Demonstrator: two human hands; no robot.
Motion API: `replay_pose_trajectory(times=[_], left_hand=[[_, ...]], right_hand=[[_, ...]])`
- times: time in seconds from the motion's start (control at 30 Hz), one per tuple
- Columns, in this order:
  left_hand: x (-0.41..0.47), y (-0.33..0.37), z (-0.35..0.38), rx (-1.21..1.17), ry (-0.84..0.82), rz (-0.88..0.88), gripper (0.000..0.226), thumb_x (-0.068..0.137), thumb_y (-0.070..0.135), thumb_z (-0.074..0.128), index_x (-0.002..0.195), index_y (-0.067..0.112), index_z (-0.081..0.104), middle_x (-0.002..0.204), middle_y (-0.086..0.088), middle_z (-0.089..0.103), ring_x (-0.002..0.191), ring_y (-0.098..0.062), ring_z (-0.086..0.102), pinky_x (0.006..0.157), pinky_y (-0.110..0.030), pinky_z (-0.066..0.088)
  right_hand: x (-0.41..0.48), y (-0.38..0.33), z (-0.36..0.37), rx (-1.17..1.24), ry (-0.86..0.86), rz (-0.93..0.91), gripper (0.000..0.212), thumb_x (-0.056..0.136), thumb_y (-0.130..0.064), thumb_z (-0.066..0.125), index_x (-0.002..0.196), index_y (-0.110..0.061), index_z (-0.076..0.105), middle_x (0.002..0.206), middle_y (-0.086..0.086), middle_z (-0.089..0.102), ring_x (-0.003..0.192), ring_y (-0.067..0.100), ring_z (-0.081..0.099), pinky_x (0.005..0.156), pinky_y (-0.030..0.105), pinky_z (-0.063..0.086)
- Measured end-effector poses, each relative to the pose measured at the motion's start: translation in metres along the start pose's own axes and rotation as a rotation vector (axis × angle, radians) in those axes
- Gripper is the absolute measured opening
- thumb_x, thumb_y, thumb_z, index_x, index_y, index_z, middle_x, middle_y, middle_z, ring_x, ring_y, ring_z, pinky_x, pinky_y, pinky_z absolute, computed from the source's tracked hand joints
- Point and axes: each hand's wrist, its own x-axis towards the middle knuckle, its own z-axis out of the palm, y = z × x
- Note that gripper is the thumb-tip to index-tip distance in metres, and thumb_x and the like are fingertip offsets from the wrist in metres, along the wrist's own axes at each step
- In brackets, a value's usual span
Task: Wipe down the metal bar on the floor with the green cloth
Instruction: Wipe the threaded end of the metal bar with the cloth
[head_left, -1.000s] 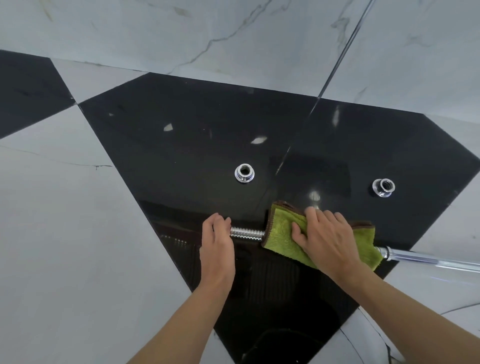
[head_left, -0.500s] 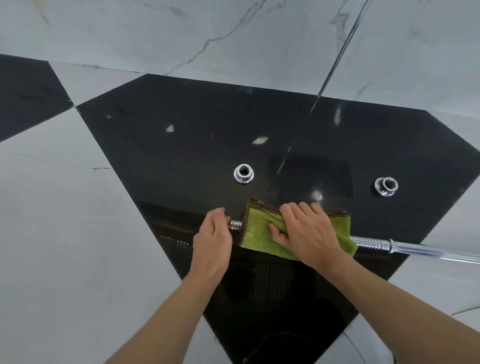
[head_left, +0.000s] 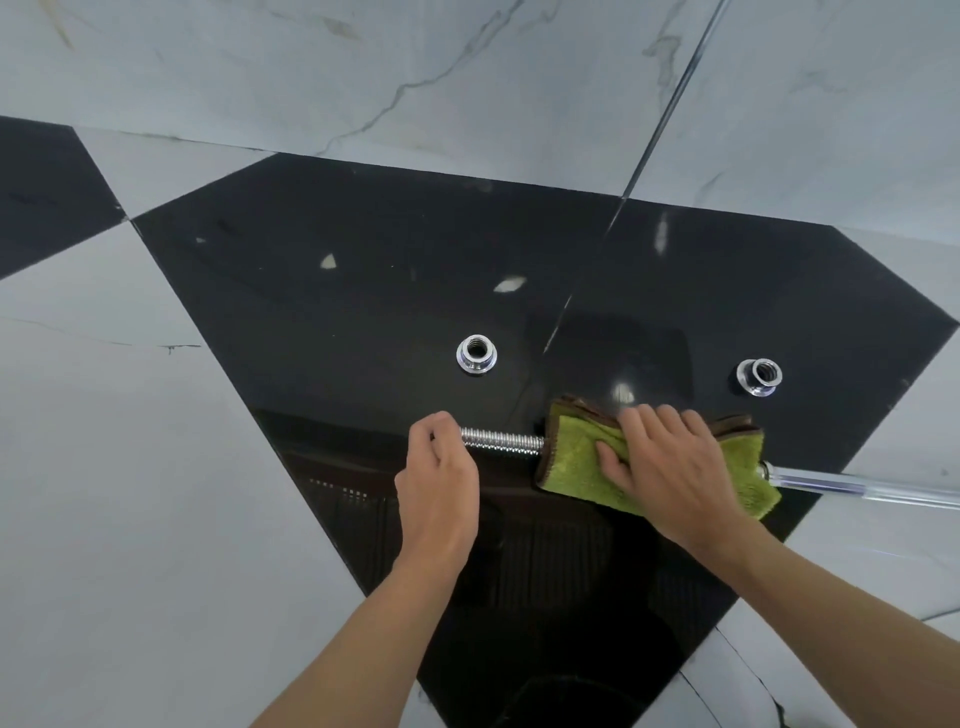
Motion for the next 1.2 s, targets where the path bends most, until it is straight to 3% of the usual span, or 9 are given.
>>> replay_pose_trajectory(times=[0.13, 0.27, 0.37, 0.53, 0.77, 0.87, 1.03, 1.13, 1.2], left_hand=[[0.008, 0.006, 0.0, -0.032, -0.027, -0.026, 0.02, 0.105, 0.042, 0.028, 0.108, 0.035, 0.046, 0.088, 0.019, 0.056, 0.078, 0.007, 0.046, 0.065, -0.008, 0.029], [0.021, 0.004, 0.0, -0.069, -0.055, -0.057, 0.044, 0.101, 0.055, 0.026, 0.132, 0.031, 0.047, 0.112, 0.012, 0.06, 0.102, -0.004, 0.053, 0.085, -0.026, 0.033], [0.03, 0.003, 0.001, -0.08, -0.067, -0.061, 0.054, 0.097, 0.062, 0.024, 0.138, 0.034, 0.043, 0.122, 0.008, 0.06, 0.117, -0.012, 0.052, 0.096, -0.035, 0.029], [0.04, 0.011, 0.004, -0.071, -0.063, -0.089, 0.055, 0.099, 0.06, 0.022, 0.141, 0.031, 0.043, 0.135, 0.004, 0.056, 0.133, -0.019, 0.043, 0.101, -0.035, 0.024], [0.04, 0.02, 0.011, 0.035, -0.034, -0.038, 0.052, 0.104, 0.051, 0.02, 0.141, 0.026, 0.045, 0.133, 0.005, 0.056, 0.128, -0.016, 0.044, 0.096, -0.032, 0.023], [0.041, 0.022, 0.012, 0.04, -0.023, -0.028, 0.051, 0.104, 0.052, 0.021, 0.138, 0.025, 0.049, 0.12, 0.01, 0.057, 0.106, -0.005, 0.047, 0.093, -0.031, 0.023], [0.045, 0.023, 0.014, 0.015, -0.015, -0.026, 0.051, 0.103, 0.053, 0.022, 0.134, 0.025, 0.052, 0.11, 0.013, 0.055, 0.107, -0.008, 0.044, 0.092, -0.031, 0.024], [0.045, 0.025, 0.014, 0.02, -0.01, -0.038, 0.041, 0.103, 0.053, 0.022, 0.115, 0.031, 0.055, 0.096, 0.017, 0.057, 0.088, -0.001, 0.049, 0.086, -0.027, 0.027], [0.045, 0.026, 0.014, 0.041, -0.012, -0.038, 0.035, 0.105, 0.049, 0.021, 0.091, 0.035, 0.05, 0.088, 0.017, 0.056, 0.077, 0.004, 0.046, 0.07, -0.021, 0.029]], right_hand=[[0.037, -0.046, 0.001, 0.071, -0.008, -0.032, 0.038, 0.106, -0.047, 0.036, 0.096, -0.015, 0.054, 0.082, 0.003, 0.054, 0.074, 0.025, 0.052, 0.071, 0.042, 0.046], [0.063, -0.073, 0.004, 0.081, 0.032, -0.018, 0.037, 0.104, -0.048, 0.039, 0.095, -0.016, 0.055, 0.078, 0.001, 0.054, 0.069, 0.023, 0.051, 0.067, 0.039, 0.042], [0.064, -0.063, 0.004, 0.094, -0.001, -0.022, 0.041, 0.106, -0.05, 0.036, 0.097, -0.015, 0.056, 0.077, 0.0, 0.055, 0.068, 0.022, 0.051, 0.067, 0.039, 0.043], [0.038, -0.007, 0.004, 0.068, -0.104, -0.031, 0.047, 0.107, -0.051, 0.03, 0.1, -0.015, 0.058, 0.081, 0.0, 0.059, 0.069, 0.019, 0.054, 0.069, 0.038, 0.048], [0.004, 0.067, 0.011, -0.082, -0.055, 0.003, 0.048, 0.11, -0.046, 0.029, 0.097, -0.01, 0.058, 0.081, 0.007, 0.056, 0.069, 0.028, 0.054, 0.067, 0.044, 0.046], [0.016, 0.061, 0.012, -0.086, -0.077, 0.008, 0.046, 0.111, -0.045, 0.027, 0.101, -0.012, 0.056, 0.085, 0.005, 0.054, 0.073, 0.026, 0.051, 0.07, 0.043, 0.044], [0.051, 0.015, 0.01, -0.008, -0.076, -0.087, 0.042, 0.112, -0.046, 0.024, 0.107, -0.017, 0.055, 0.092, 0.002, 0.055, 0.08, 0.023, 0.051, 0.076, 0.04, 0.046], [0.074, -0.023, 0.011, 0.043, -0.031, -0.113, 0.038, 0.111, -0.046, 0.029, 0.105, -0.018, 0.055, 0.09, 0.001, 0.055, 0.079, 0.023, 0.052, 0.075, 0.039, 0.045], [0.085, -0.04, 0.012, 0.048, -0.002, -0.108, 0.038, 0.111, -0.047, 0.031, 0.102, -0.018, 0.055, 0.087, 0.0, 0.055, 0.076, 0.022, 0.05, 0.073, 0.038, 0.044]])
